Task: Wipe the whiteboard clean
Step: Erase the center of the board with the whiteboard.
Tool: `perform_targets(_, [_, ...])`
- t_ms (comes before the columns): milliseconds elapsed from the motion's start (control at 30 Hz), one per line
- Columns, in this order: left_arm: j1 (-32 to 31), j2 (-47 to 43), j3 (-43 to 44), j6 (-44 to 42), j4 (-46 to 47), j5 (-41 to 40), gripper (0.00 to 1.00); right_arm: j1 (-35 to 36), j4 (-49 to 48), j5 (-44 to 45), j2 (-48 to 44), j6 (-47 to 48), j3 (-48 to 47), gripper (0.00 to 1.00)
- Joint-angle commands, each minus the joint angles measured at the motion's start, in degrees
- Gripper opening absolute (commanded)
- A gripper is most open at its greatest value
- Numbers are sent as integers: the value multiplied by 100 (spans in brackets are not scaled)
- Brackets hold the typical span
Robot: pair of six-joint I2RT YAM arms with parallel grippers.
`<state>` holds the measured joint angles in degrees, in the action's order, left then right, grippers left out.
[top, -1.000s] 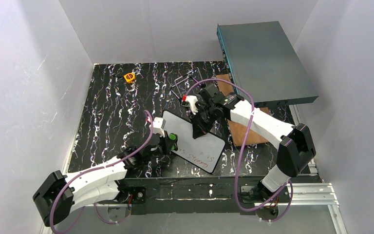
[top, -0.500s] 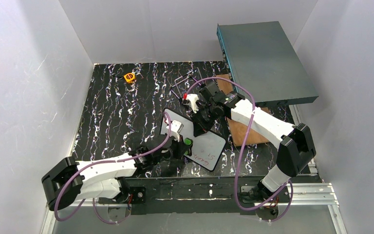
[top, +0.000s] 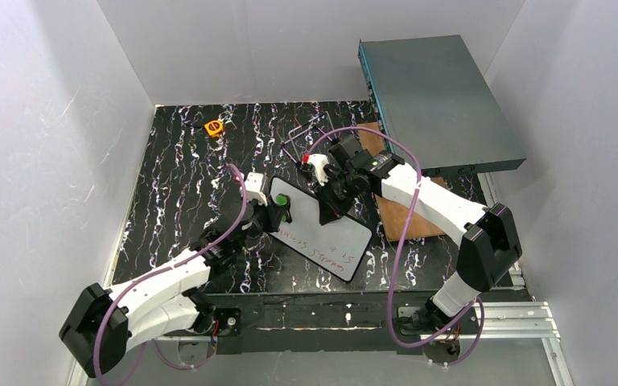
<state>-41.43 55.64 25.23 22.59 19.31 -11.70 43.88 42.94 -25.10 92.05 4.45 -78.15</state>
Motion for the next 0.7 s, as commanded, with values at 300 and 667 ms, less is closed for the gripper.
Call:
perform_targets(300, [-1015, 241, -337, -31, 763, 879, 0, 259, -133, -571, 186, 571, -133, 1])
perform_targets(667, [-1582, 463, -336, 260, 499, -713, 0, 306, -110, -498, 176, 595, -135, 1])
